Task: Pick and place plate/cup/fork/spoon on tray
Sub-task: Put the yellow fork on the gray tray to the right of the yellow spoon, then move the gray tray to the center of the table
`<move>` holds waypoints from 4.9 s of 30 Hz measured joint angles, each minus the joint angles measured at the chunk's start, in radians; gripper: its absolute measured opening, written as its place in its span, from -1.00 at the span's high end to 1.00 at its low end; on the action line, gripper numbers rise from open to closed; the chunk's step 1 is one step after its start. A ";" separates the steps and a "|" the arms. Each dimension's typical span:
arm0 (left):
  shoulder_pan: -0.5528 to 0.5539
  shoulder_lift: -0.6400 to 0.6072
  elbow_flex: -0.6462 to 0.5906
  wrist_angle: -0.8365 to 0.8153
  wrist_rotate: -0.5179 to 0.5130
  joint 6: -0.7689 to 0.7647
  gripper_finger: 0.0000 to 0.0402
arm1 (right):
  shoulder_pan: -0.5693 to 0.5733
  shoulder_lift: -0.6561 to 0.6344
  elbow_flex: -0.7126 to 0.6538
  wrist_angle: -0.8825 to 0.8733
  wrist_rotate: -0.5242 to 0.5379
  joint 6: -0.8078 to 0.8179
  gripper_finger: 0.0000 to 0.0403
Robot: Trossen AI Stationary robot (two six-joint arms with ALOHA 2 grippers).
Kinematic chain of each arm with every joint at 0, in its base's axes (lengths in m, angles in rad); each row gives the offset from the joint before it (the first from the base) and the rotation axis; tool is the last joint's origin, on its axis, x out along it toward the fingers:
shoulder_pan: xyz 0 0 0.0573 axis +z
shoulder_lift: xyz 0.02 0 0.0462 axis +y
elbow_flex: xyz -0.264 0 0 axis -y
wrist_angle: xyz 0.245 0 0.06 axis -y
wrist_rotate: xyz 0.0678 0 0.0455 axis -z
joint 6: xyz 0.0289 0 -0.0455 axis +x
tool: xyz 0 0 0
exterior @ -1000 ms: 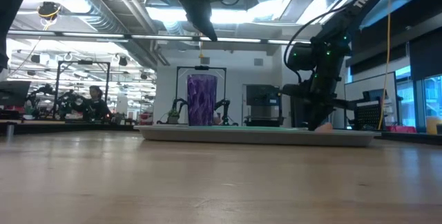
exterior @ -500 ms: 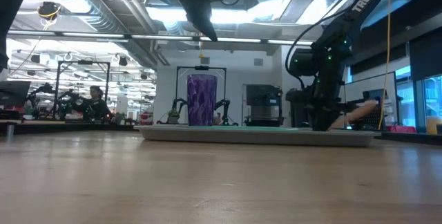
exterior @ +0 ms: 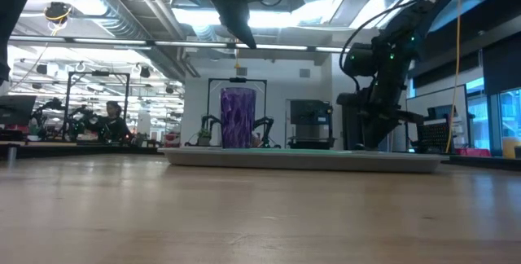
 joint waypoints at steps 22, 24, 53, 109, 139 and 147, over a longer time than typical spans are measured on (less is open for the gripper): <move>-0.021 0.000 -0.252 -0.183 0.061 -0.060 1.00 | 0.066 -0.173 -0.003 -0.225 -0.107 -0.158 0.91; -0.030 0.000 -0.305 -0.155 0.060 -0.073 1.00 | 0.070 -0.173 -0.014 -0.231 -0.111 -0.190 0.97; -0.089 0.000 -0.745 0.402 -0.159 -0.183 1.00 | 0.123 -0.166 -0.176 -0.053 -0.098 -0.245 0.99; -0.241 -0.118 -0.978 0.461 -0.162 -0.143 1.00 | 0.212 -0.060 -0.175 -0.022 -0.107 -0.252 0.99; -0.513 -0.117 -0.982 0.403 -0.143 -0.361 1.00 | 0.472 -0.060 -0.175 -0.057 -0.126 -0.083 0.99; -0.560 -0.117 -0.998 0.403 -0.151 -0.484 1.00 | 0.561 -0.060 -0.175 -0.064 -0.133 -0.008 0.99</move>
